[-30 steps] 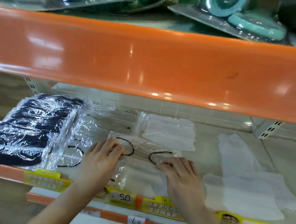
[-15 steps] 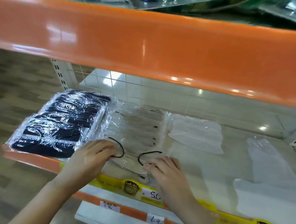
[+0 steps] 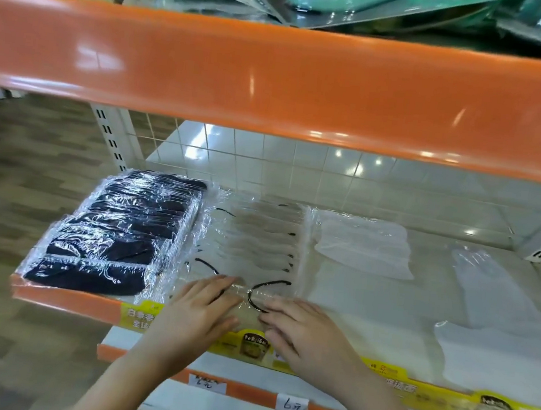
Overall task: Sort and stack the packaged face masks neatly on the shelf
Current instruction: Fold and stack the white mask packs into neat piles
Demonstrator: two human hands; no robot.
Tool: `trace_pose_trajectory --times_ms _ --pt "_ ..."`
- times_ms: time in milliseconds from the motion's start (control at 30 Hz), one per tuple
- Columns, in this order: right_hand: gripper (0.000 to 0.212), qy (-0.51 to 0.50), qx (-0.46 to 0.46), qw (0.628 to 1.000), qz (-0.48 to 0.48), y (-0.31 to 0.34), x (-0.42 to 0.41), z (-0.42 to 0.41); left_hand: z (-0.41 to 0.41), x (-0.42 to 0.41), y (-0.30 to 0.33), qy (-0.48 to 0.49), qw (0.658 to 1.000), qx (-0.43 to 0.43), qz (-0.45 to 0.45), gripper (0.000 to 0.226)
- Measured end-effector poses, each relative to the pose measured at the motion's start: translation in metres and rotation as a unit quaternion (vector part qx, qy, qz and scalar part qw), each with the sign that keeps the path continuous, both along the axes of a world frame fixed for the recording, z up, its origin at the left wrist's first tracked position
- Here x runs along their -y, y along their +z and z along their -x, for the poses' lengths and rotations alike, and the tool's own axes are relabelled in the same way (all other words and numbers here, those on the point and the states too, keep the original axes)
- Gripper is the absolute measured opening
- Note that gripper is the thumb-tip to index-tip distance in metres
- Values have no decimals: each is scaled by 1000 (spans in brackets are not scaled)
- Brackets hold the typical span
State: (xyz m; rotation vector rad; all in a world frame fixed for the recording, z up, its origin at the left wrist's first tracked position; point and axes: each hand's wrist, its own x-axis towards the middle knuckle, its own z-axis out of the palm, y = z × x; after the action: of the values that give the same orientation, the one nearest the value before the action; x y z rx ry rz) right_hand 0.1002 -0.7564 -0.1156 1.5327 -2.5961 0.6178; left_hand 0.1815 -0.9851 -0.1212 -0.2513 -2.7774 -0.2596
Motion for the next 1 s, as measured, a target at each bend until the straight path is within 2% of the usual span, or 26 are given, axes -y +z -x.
trace_pose_trajectory --times_ms 100,167,367,533,700,833,1000 --pt "43 7 26 1000 15 3 0 -4 0 -13 -4 13 999 -15 29 52" --pt "39 -12 37 999 32 6 0 -4 -3 -16 -7 27 999 -22 26 55" --pt "49 -44 -33 998 36 2 0 -4 -15 -14 -11 40 999 -23 19 57" --pt "29 -36 -32 999 24 -6 -1 -8 -12 -19 -6 49 998 -36 14 58" --pt "26 -52 3 997 57 -1 -9 -4 3 -42 8 44 996 -71 -8 34" --pt "22 -95 -11 991 90 7 -30 4 22 -75 15 20 997 -77 -19 28" --pt "21 -167 -30 982 84 11 -81 21 54 -133 14 -29 996 -76 -25 19"
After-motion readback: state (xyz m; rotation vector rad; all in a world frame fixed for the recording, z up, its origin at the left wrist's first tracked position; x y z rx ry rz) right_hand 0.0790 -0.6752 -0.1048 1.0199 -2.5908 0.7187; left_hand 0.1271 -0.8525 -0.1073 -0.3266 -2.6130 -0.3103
